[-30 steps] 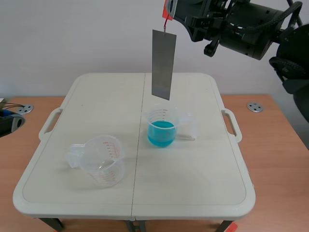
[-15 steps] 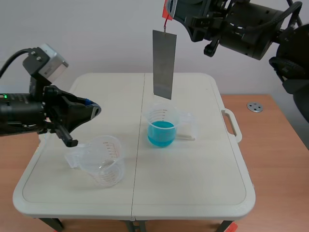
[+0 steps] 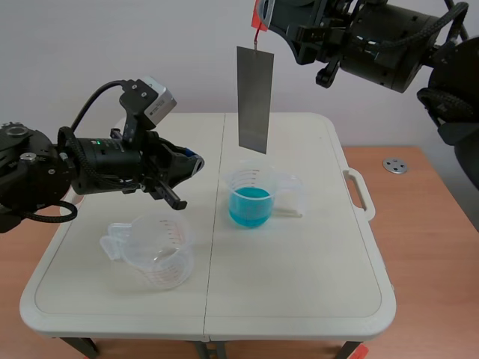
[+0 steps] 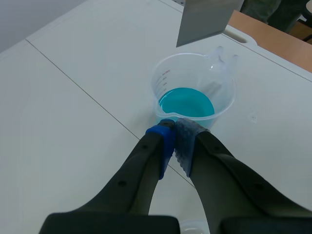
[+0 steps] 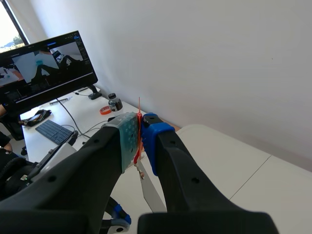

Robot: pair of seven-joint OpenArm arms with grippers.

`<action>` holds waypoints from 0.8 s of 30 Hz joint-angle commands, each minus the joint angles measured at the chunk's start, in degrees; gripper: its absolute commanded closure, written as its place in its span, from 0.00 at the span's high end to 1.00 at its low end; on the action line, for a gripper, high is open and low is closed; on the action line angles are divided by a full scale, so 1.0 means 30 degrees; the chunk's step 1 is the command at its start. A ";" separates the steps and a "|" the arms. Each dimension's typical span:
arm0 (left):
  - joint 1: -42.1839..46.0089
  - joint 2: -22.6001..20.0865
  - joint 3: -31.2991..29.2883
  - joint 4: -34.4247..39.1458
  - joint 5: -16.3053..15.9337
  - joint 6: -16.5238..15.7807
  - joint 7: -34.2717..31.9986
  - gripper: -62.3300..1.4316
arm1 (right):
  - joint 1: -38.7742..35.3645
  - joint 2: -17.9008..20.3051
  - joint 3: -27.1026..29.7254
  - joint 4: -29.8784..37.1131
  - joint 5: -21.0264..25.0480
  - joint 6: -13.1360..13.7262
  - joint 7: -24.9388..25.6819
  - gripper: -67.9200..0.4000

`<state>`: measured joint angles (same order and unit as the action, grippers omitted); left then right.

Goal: Hold the metal plate by the orange handle, dip it into the blue solution, take it out and point at it, then put the plate back in the beaker on the left.
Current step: 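Raise the plate and point at it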

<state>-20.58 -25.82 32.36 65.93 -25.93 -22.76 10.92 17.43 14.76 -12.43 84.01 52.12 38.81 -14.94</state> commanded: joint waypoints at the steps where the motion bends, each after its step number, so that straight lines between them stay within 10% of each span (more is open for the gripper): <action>1: -0.0510 0.0284 -0.0036 -0.0036 0.0022 0.0007 -0.0270 0.05 | 0.0466 0.0051 0.0124 0.0488 0.0430 0.0073 0.0299 0.03; 24: -0.1406 0.1399 -0.0036 -0.1712 0.1523 0.0168 -0.1355 0.05 | 0.0466 0.0051 0.0124 0.0488 0.0437 0.0015 0.0299 0.03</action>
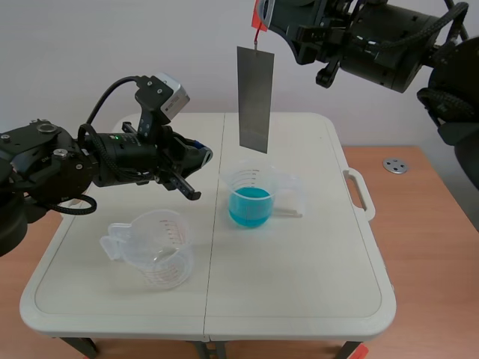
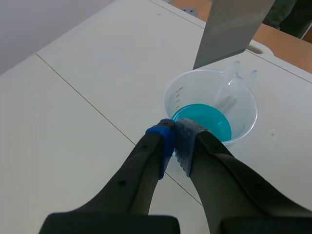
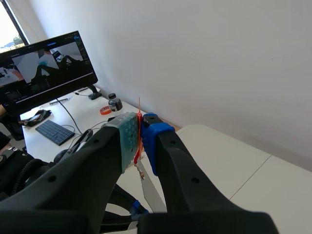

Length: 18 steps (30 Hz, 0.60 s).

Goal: Hold the metal plate by the orange handle, dip it into the blue solution, take it out and point at it, then put the plate back in the beaker on the left.
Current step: 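Raise the plate and point at it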

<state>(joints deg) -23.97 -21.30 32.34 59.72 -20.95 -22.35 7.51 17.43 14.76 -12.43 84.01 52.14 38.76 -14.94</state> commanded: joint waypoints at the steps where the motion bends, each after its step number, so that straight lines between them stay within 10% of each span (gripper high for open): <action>1: -0.0277 -0.0109 -0.0029 0.0357 -0.0138 0.0029 -0.0211 0.05 | 0.0466 0.0051 0.0124 0.0488 0.0430 0.0029 0.0299 0.03; 18: 0.3184 -0.2579 -0.3286 0.2900 -0.0736 0.0270 -0.0189 0.05 | 0.0474 0.0044 0.0124 0.0488 0.0495 0.0029 0.0306 0.03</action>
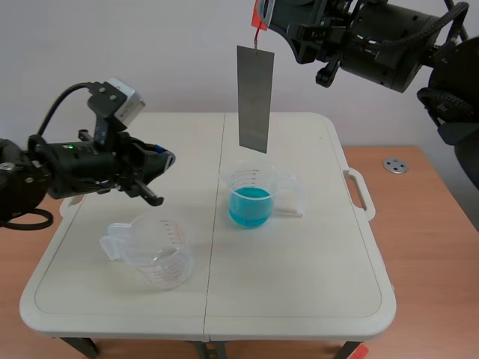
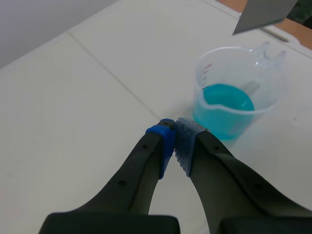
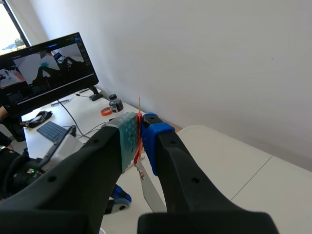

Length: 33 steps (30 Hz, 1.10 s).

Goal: Hold the metal plate by the orange handle, dip it into the blue solution, take it out and point at it, then put the plate back in the beaker on the left.
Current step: 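Raise the plate and point at it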

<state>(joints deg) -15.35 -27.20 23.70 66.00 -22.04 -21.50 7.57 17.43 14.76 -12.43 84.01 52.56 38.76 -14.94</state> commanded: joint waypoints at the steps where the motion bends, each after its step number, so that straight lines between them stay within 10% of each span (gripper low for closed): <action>1: 0.0918 -0.1093 -0.0889 0.1370 -0.0809 -0.0022 -0.0211 0.05 | 0.0474 0.0044 0.0124 0.0488 0.0357 0.0029 0.0306 0.03; 14: 1.1584 -0.6659 -0.8138 0.7184 -0.3606 -0.0029 -0.0153 0.05 | 0.0488 0.0051 0.0124 0.0488 0.0685 0.0029 0.0306 0.03; 27: 2.2076 -0.6506 -1.4163 0.7526 -0.3577 0.0197 -0.0219 0.05 | 0.0532 0.0044 -0.0627 0.0838 0.0787 0.0029 0.0321 0.03; 33: 2.4822 -0.4874 -1.4826 0.7512 -0.1960 0.0488 -0.0211 0.05 | 0.0539 0.0036 -0.1384 0.1260 0.0794 0.0022 0.0452 0.03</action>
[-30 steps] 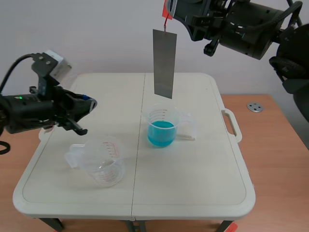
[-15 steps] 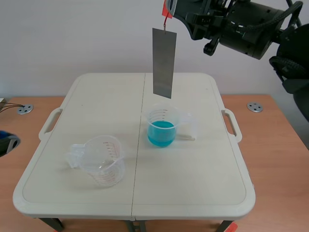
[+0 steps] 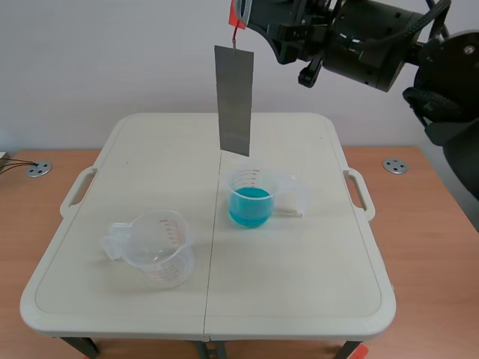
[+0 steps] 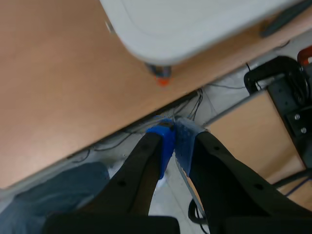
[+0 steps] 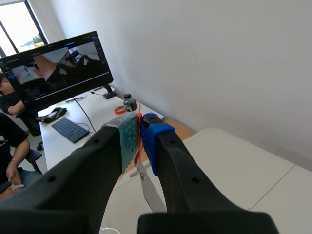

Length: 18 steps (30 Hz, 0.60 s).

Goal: Hold the metal plate by the orange handle, dip it into the blue solution, take it out and point at it, then put the plate back in the beaker on the left.
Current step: 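Raise the plate and point at it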

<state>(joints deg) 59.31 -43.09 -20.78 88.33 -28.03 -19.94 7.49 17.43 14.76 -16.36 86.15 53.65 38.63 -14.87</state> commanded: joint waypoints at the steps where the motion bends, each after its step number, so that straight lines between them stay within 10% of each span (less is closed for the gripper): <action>1: 0.0233 0.0758 0.0000 0.0058 0.0372 -0.0036 -0.0189 0.05 | 0.0539 0.0029 -0.0211 0.0597 0.0495 0.0066 0.0444 0.03; 18: 0.2084 0.7359 0.0095 0.0058 0.5537 -0.0124 -0.0066 0.05 | 0.0583 -0.0503 -0.3351 0.0736 0.0758 0.0058 0.0860 0.03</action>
<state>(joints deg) 64.58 -21.56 -20.64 88.23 -11.64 -20.16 7.57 17.45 13.98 -26.33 87.02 54.92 38.63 -13.56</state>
